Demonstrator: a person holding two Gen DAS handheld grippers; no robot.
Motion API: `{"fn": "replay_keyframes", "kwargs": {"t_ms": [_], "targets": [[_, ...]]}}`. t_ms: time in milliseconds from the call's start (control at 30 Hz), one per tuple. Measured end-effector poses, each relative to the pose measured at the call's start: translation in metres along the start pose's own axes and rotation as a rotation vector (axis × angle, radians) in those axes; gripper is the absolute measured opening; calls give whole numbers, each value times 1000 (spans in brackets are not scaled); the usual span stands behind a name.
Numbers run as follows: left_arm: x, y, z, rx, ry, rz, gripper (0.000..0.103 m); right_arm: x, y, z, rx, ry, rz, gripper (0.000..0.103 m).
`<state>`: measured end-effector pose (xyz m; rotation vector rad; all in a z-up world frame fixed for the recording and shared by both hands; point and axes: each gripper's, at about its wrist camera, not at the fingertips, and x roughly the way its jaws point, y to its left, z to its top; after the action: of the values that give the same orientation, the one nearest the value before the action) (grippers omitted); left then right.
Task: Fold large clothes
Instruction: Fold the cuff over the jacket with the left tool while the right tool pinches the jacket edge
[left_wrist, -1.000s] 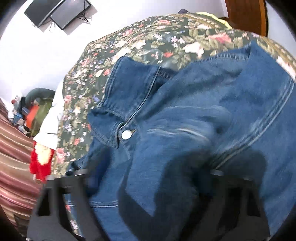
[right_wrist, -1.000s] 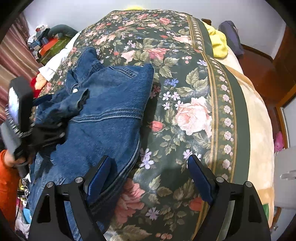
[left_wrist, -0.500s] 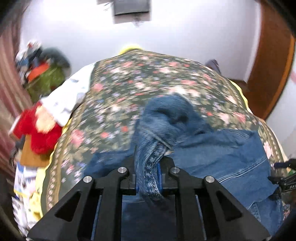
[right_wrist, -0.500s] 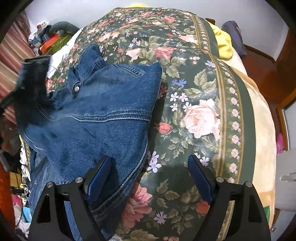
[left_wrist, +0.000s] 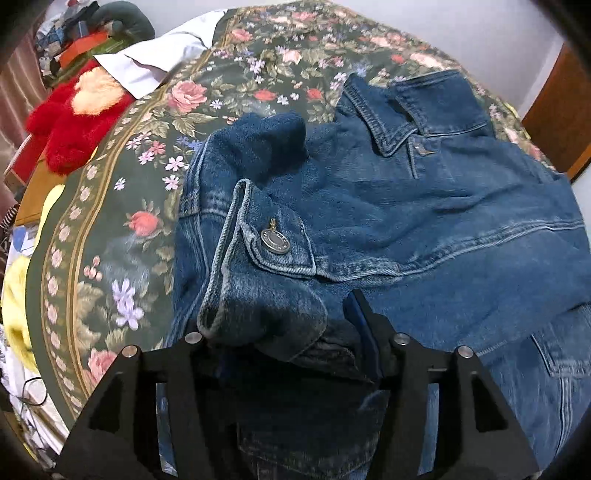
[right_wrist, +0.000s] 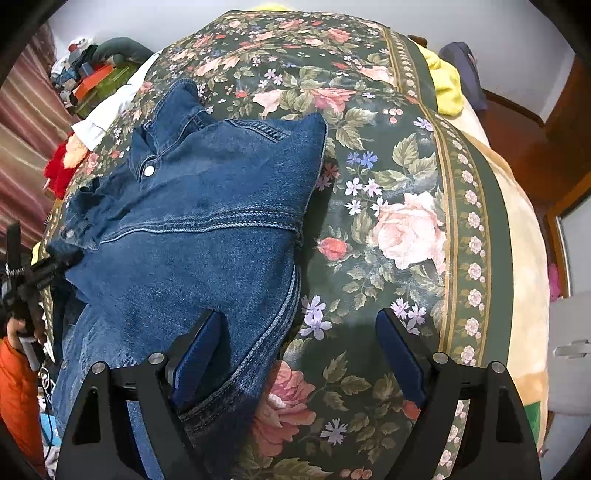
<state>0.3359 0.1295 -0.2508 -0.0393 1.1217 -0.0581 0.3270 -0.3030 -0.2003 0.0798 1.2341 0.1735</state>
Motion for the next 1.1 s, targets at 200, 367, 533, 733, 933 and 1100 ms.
{"fn": "replay_keyframes", "kwargs": {"t_ms": [200, 367, 533, 733, 933, 1100], "targets": [[-24, 10, -9, -20, 35, -78, 62, 1, -3, 1, 24, 9, 4, 85], [-49, 39, 4, -64, -21, -63, 79, 0, -5, 5, 35, 12, 27, 85], [-49, 72, 38, -106, -32, -13, 79, -2, -8, 24, 60, -13, 49, 85], [-2, 88, 77, -126, 49, -27, 79, 7, -10, 58, 87, -37, 88, 85], [27, 68, 99, -43, 33, -11, 80, 38, -19, 85, 122, -1, 142, 80], [49, 44, 107, 14, 45, 9, 43, 58, -16, 97, 150, -4, 169, 56]]}}
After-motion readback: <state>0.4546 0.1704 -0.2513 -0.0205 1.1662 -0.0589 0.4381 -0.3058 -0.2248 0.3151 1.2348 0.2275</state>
